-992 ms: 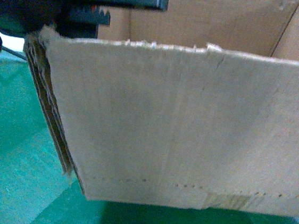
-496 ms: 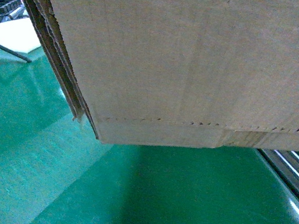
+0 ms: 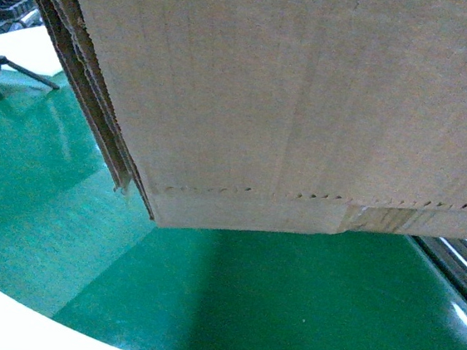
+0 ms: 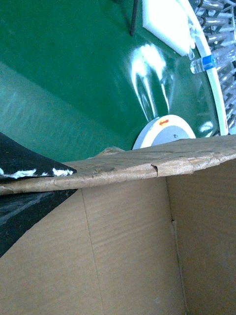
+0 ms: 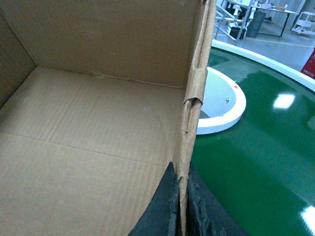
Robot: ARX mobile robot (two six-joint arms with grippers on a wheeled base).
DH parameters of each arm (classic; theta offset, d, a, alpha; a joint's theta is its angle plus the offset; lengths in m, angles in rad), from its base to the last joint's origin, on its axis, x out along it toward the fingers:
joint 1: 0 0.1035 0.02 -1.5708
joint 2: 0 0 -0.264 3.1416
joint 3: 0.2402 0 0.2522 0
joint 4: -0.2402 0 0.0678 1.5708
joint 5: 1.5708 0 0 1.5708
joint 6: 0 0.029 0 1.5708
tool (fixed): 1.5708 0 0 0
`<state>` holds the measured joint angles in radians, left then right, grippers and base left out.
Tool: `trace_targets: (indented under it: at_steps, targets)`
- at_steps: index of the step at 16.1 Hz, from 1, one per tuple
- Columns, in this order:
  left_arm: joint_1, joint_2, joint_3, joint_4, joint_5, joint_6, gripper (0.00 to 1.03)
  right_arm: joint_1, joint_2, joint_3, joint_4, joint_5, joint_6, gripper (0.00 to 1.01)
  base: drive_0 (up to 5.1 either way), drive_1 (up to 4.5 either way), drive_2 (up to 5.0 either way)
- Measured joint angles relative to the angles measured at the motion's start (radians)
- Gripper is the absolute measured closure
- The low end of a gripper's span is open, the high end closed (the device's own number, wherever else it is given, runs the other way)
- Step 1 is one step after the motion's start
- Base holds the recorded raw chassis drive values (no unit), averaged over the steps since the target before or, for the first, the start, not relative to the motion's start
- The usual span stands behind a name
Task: Sort boxes to right shelf from conveyor
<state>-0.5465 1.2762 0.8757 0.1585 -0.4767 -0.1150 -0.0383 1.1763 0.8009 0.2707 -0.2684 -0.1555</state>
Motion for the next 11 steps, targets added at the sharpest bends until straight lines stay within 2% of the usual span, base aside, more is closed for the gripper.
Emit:
trace_targets:
  at_steps: [4,11]
  targets:
    - [0.0,-0.005,0.0,-0.005,-0.003,0.004,1.01,0.001,-0.001,0.0,-0.002,-0.001,0.0,0.99,0.1,-4.18,4.4]
    - [-0.002,-0.005,0.0,0.002,-0.002,0.01,1.01,0.005,-0.006,0.0,0.002,0.003,-0.003,0.99,-1.6,-1.65,-1.6]
